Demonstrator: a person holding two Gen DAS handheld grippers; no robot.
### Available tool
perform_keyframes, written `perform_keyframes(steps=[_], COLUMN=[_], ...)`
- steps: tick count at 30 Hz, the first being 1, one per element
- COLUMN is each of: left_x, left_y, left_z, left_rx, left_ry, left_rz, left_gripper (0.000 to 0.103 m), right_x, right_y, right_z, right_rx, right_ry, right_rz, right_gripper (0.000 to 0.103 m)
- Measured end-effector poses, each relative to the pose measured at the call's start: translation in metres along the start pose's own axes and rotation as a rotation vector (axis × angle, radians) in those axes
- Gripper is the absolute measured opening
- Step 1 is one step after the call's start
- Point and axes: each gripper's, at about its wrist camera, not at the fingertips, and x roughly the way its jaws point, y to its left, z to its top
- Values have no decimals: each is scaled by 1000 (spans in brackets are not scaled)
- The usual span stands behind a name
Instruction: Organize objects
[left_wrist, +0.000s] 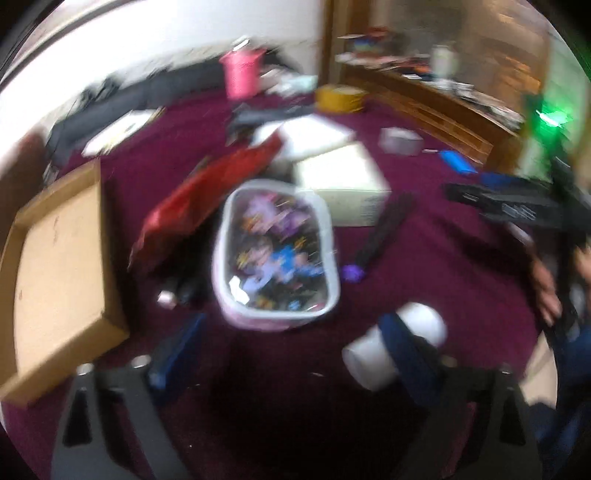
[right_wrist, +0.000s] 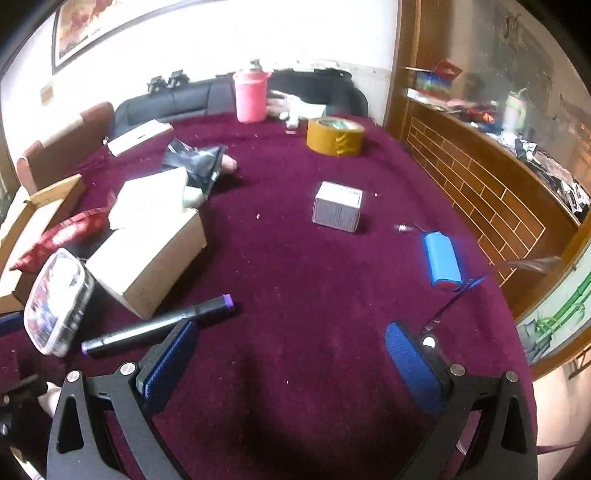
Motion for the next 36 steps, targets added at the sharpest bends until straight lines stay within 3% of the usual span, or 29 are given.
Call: perform_keyframes(steps=[3,5,9,10,11,15,21,23,26,28,31,36], left_x=[-6,-7,1,3,5,12,8,7,10,21,23,4], left_y=[-20,-32,-48,-52,-56,-63,-83,-80,-62,-63,-69,-46], left_z=[0,0,1,1,0,4,-3,-5,-2,-5,-9,-12], left_rx=[131,191,288,306,323,359,416,400,283,255,255,130], left_ry=[-9,2,33,41,50,67,89,94,96,141,110,62], left_rz=[-20,-77,-97,-108,-118,-115,-130,-128,-196,-214,-187,-200], left_gripper=[78,60,54,44,41,34,33,33,33,33,32,32], right_x=[-4,-6,-9,-8,-8,-9,-13,-13,-12,-13,-14,-14], right_y=[-1,-4,-5,-5,-5,-3,0,2,8,13,19,26], right_z=[-4,-5,-7,-7,-7,-7,-5,-5,-5,-5,-3,-1], right_rx=[11,23,38,42,45,37,25,24,19,16,20,109], right_ry=[-15,-25,-43,-43,-41,-38,-38,-35,-23,-21,-2,70], right_rz=[16,34,66,72,77,97,98,110,140,154,186,330], right_gripper=[103,103,103,103,103,103,103,103,103,103,103,103])
